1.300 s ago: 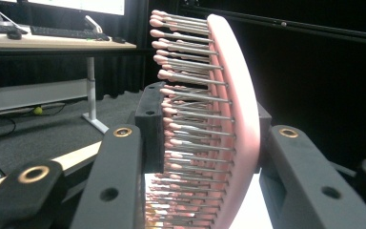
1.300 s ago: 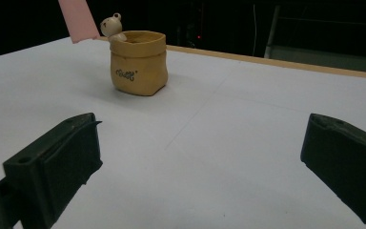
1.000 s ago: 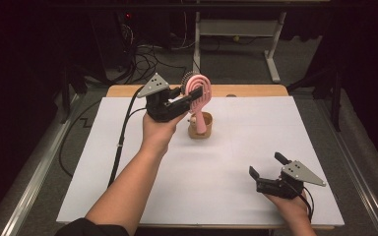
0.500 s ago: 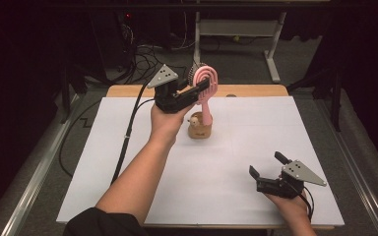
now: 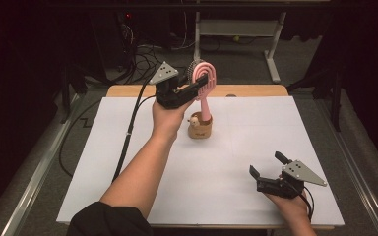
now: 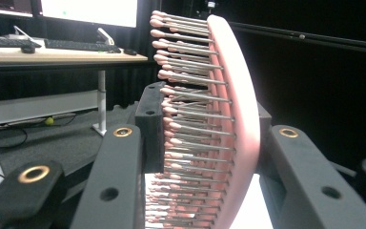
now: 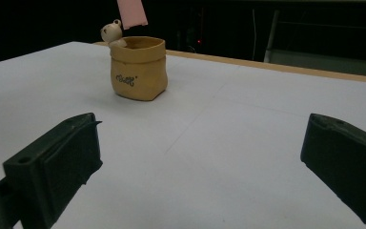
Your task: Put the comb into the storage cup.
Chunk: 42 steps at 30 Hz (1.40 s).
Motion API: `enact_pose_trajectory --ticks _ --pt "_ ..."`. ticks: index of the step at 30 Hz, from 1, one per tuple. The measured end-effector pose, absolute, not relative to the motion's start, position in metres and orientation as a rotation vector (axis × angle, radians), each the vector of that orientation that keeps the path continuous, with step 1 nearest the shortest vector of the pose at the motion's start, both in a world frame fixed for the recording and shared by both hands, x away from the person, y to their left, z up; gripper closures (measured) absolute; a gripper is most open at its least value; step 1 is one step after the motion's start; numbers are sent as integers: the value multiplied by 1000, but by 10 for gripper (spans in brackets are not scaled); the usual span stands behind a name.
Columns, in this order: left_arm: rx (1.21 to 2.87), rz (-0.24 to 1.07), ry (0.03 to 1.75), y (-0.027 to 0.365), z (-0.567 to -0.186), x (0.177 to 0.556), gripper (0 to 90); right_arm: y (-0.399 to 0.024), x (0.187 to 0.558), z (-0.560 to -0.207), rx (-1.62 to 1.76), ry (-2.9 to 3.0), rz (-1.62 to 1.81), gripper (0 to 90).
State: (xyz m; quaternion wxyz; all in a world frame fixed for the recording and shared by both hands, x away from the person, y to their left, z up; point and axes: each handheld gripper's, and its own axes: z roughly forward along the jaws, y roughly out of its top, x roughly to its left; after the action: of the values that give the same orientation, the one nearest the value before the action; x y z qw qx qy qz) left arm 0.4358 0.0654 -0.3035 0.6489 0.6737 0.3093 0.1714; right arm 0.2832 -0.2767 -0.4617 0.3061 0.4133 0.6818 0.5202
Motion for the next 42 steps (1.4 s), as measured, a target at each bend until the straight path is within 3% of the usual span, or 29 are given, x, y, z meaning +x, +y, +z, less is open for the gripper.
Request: enact_pose_trajectory --ticks 42 --pt "1541 362 819 59 -360 456 637 -280 281 -459 1102 1770 1389 4"
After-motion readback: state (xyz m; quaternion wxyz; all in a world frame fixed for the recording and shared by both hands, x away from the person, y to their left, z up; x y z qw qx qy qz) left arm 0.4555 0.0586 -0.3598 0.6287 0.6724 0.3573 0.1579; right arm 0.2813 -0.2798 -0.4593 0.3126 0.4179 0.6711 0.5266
